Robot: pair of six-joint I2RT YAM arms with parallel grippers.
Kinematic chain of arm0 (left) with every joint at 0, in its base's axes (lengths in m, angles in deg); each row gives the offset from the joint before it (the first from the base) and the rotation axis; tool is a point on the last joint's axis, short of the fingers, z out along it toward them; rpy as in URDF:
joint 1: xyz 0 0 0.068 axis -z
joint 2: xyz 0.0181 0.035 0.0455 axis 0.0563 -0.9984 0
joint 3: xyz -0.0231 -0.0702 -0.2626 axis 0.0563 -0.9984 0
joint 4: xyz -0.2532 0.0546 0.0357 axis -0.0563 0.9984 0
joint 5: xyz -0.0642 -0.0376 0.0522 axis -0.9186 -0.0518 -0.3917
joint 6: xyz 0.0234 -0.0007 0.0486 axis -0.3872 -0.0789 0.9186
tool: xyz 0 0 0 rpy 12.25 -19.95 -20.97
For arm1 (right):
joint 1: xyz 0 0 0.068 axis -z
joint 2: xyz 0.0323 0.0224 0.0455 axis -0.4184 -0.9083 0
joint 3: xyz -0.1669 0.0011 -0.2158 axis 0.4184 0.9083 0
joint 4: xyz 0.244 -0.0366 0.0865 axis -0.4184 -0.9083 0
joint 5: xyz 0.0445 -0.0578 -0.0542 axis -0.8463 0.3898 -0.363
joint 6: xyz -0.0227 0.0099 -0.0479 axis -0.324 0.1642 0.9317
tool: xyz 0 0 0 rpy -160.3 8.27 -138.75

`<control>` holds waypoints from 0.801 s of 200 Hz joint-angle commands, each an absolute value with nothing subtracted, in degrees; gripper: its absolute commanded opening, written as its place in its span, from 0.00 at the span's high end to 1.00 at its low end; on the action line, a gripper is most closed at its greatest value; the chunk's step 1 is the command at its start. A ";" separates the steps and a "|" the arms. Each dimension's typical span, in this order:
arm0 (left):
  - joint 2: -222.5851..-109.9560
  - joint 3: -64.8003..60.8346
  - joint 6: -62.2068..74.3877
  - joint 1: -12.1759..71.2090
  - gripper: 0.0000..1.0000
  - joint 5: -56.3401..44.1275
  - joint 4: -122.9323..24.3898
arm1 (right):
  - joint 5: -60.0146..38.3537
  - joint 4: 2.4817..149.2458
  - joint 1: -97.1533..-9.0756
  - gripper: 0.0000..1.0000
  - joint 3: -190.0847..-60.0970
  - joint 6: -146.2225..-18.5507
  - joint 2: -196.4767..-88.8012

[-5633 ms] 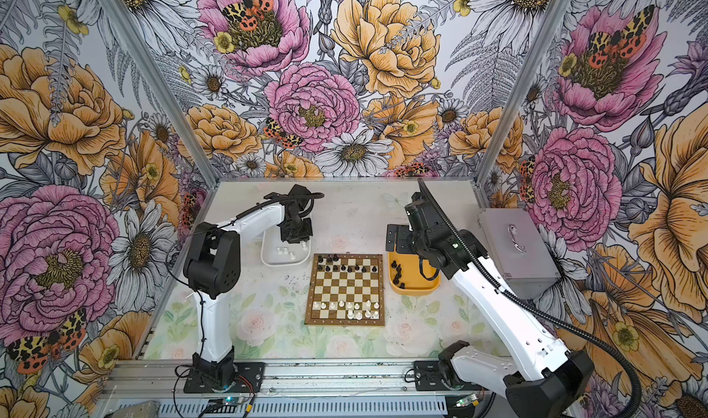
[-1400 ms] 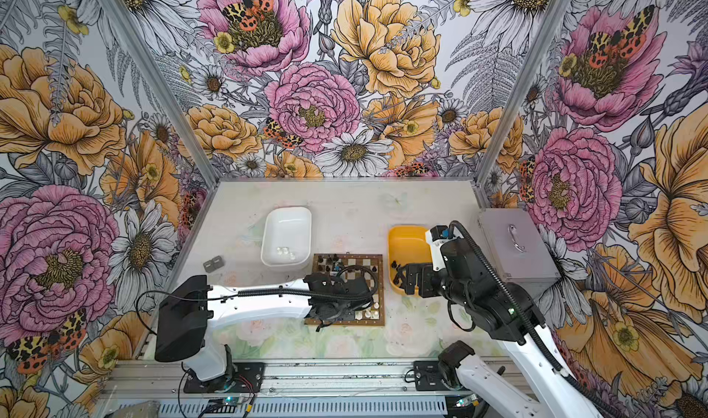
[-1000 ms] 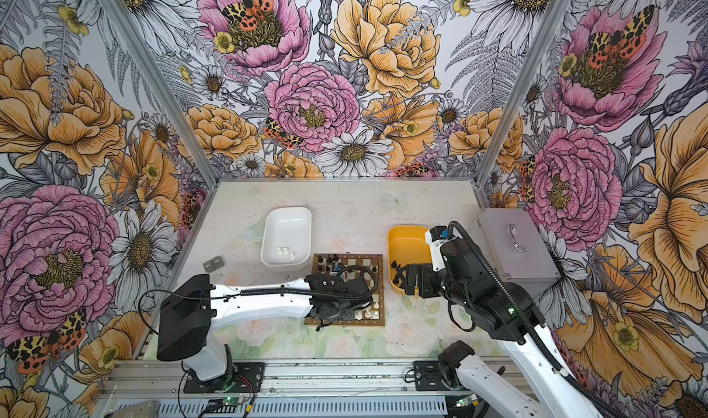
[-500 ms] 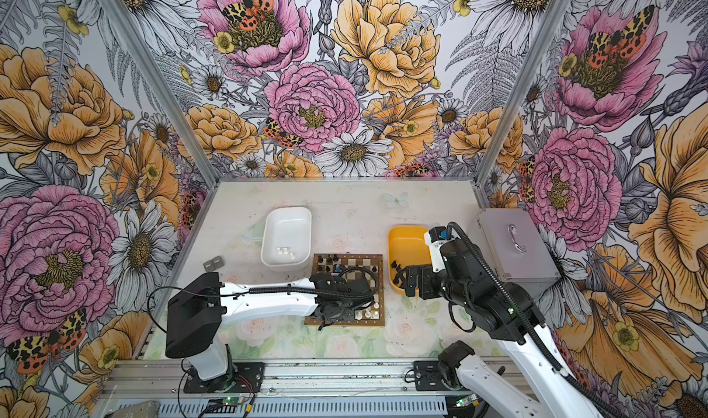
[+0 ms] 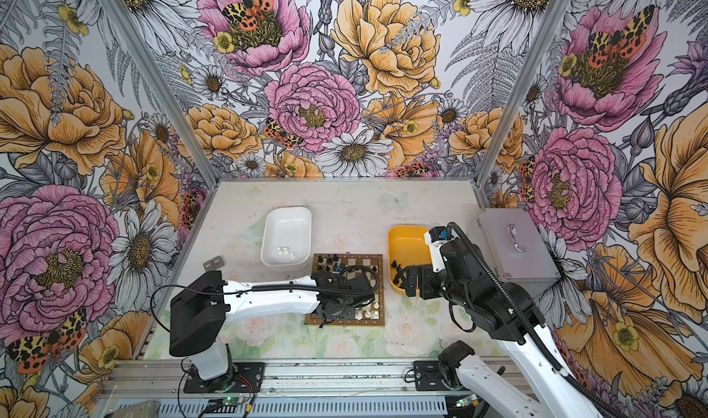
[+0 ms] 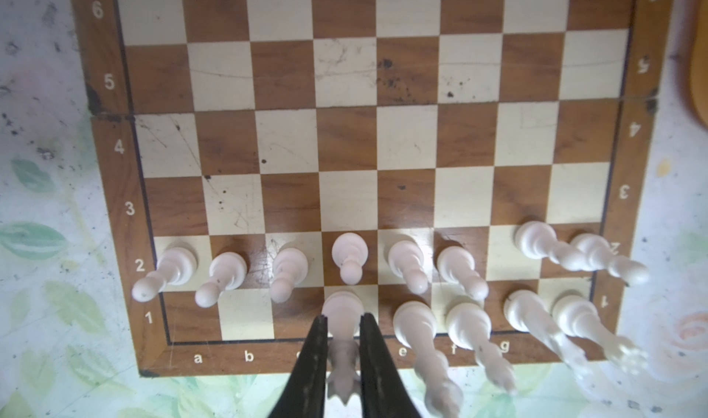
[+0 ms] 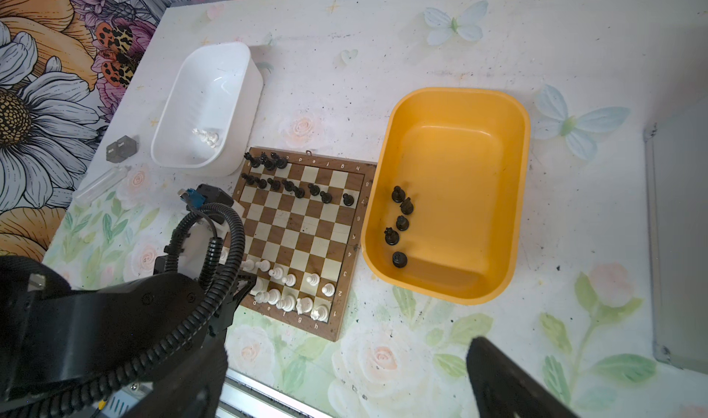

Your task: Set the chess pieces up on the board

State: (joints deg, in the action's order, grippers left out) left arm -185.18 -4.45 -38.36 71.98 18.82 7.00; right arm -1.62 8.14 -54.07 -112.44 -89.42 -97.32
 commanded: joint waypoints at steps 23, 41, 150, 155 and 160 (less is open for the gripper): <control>-185.38 -2.82 -37.50 71.51 0.83 17.59 6.37 | -0.54 7.82 -54.44 0.00 -112.15 -88.86 -97.05; -185.47 -2.93 -37.42 71.48 0.82 17.44 6.41 | -0.61 7.82 -54.44 0.00 -112.08 -88.86 -97.03; -182.54 -3.66 -37.50 71.46 0.65 18.38 6.78 | -0.69 7.80 -54.44 0.00 -112.02 -89.56 -96.47; -182.25 -3.76 -37.59 71.47 0.65 18.46 6.88 | -0.65 7.78 -54.45 0.00 -112.08 -89.48 -96.48; -181.94 -3.85 -37.60 71.48 0.65 18.55 7.01 | -0.60 7.79 -54.48 0.00 -112.08 -89.47 -96.48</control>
State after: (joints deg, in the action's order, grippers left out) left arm -185.01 -4.03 -37.33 71.93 18.20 7.00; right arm -1.47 7.92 -54.07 -112.44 -89.44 -96.90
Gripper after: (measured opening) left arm 0.350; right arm 0.996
